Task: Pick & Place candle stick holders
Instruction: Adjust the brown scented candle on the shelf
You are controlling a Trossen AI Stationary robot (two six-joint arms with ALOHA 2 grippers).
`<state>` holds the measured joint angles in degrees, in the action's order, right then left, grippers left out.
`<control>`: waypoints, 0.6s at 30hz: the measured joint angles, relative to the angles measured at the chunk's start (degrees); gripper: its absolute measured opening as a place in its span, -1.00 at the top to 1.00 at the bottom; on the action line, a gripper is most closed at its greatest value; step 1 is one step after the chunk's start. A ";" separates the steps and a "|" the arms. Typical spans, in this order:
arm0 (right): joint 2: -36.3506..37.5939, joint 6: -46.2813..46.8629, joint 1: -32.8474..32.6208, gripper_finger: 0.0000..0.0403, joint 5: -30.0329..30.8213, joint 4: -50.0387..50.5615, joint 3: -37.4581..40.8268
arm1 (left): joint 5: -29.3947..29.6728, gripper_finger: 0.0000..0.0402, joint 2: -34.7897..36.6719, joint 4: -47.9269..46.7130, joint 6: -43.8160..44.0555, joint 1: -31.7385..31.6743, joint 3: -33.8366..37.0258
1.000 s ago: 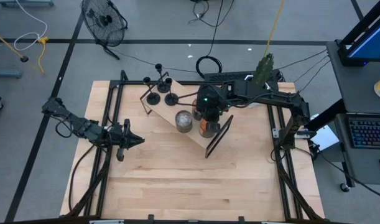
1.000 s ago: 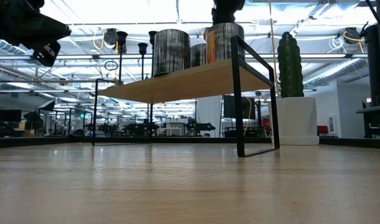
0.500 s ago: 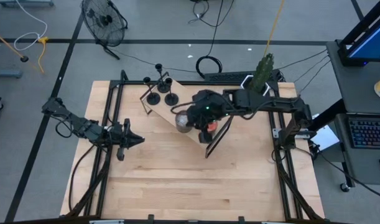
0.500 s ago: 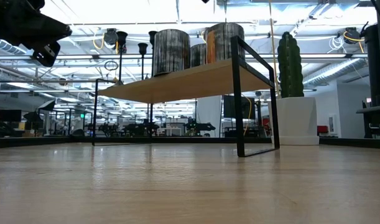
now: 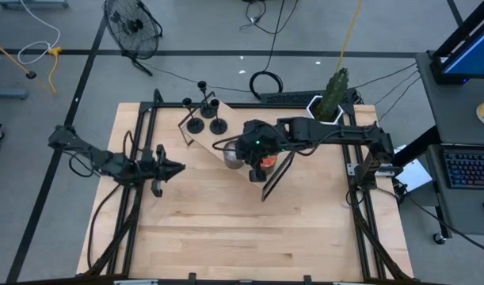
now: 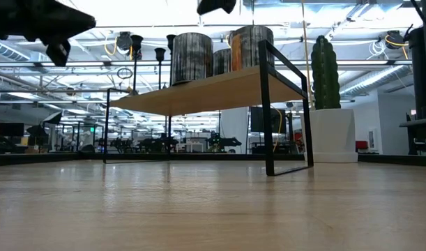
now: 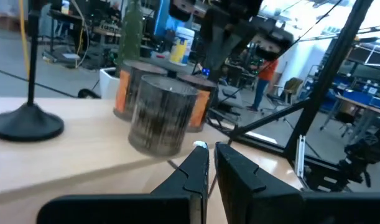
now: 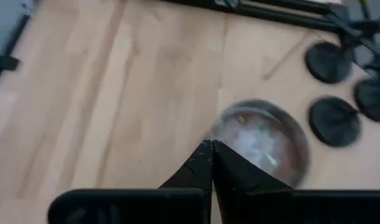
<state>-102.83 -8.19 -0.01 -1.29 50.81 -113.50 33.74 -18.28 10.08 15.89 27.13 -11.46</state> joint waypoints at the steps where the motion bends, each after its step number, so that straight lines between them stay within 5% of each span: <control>1: 0.04 -0.02 -0.13 1.00 1.20 0.80 0.03 | -0.84 0.84 -0.93 1.29 -0.38 -0.71 0.00; 8: 2.93 1.37 -0.19 1.00 6.98 6.20 -0.10 | -7.17 0.84 -11.96 11.71 -0.13 -5.80 0.00; 18: 10.35 6.06 -0.28 1.00 18.73 9.89 -0.10 | -8.33 0.84 -26.89 20.25 -0.66 -13.41 -3.28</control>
<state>-92.48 -2.13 -0.29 17.45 60.71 -113.60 25.41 -45.17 30.33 15.22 13.73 -14.74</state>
